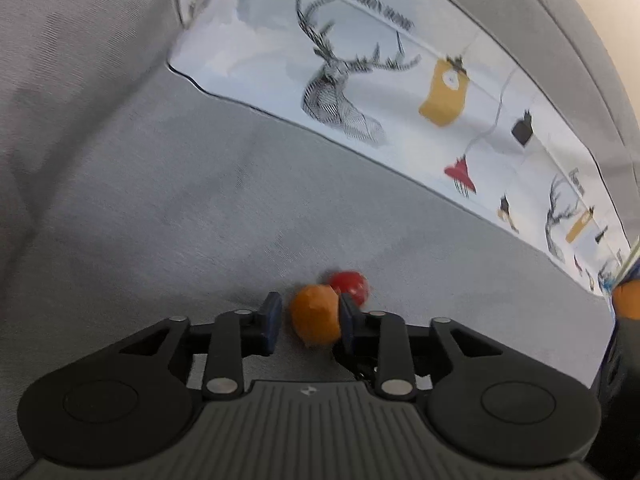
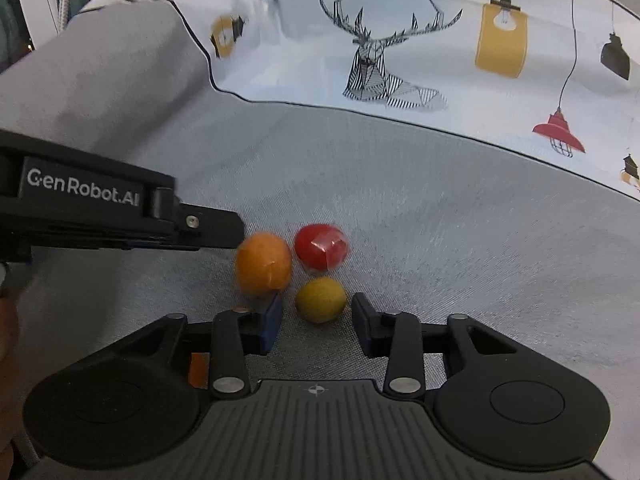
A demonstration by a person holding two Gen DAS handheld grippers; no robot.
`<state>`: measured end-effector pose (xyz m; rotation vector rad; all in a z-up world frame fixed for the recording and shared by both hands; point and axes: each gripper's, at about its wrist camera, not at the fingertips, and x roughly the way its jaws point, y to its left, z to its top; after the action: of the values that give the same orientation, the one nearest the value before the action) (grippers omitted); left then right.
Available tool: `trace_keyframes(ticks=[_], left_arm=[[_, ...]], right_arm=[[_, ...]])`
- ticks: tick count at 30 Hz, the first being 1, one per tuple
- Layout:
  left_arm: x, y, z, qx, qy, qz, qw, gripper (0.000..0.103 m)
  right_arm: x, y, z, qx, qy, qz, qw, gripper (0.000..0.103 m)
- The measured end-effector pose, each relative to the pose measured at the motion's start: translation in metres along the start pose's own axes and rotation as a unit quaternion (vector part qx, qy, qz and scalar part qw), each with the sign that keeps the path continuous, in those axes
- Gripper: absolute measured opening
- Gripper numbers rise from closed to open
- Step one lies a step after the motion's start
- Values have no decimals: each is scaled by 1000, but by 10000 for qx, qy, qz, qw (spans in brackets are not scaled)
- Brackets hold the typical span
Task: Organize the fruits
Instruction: 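Grasp a yellow fruit with the right tool while the left tool grasps a wrapped orange, then carry the yellow fruit over the blue plate while the left tool carries the wrapped orange there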
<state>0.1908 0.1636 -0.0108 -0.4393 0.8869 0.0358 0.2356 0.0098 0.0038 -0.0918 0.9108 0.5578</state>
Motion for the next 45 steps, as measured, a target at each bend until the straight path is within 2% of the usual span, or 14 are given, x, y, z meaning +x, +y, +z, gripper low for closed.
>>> trace_keyframes(ticks=[3,10,14,19,23,28,31,35,39,45], left_arm=[[8,-8,-4,218,50,88,9997,41],[28,-18,-10,569,152,371,9976,41],[26,-20,-13,757,121,456,9960,35],[8,-26,-21,1078,-200,606,9921,34],[-16,-32,-26,1188,-528,536,9901,34],[-53,-46,-38,1356,-1039,346,9847,34],[-73,-56,-51,1448,-1190,299,9818,35],[-90,-70,-75,1615,-1177,333,9793,35],[-100,-87,-104,1926,-1119,290,9745,35],[-109,-106,-149,2450,-1035,223,9637,35]], right_arm=[[-5,2,1,6,46,-52,10000,29],[-17,0,1,49,154,-157,9997,29],[-21,-2,-3,69,157,-177,9997,29],[-35,1,-3,-41,16,-219,9998,29],[-76,-2,-1,-76,-384,-312,9987,29],[-134,-14,-16,68,-834,-401,9957,29],[-165,-18,-30,128,-1031,-499,9933,29],[-193,-27,-58,373,-1126,-596,9911,29],[-203,-38,-87,804,-1031,-689,9890,29],[-218,-48,-105,1081,-1203,-771,9838,29]])
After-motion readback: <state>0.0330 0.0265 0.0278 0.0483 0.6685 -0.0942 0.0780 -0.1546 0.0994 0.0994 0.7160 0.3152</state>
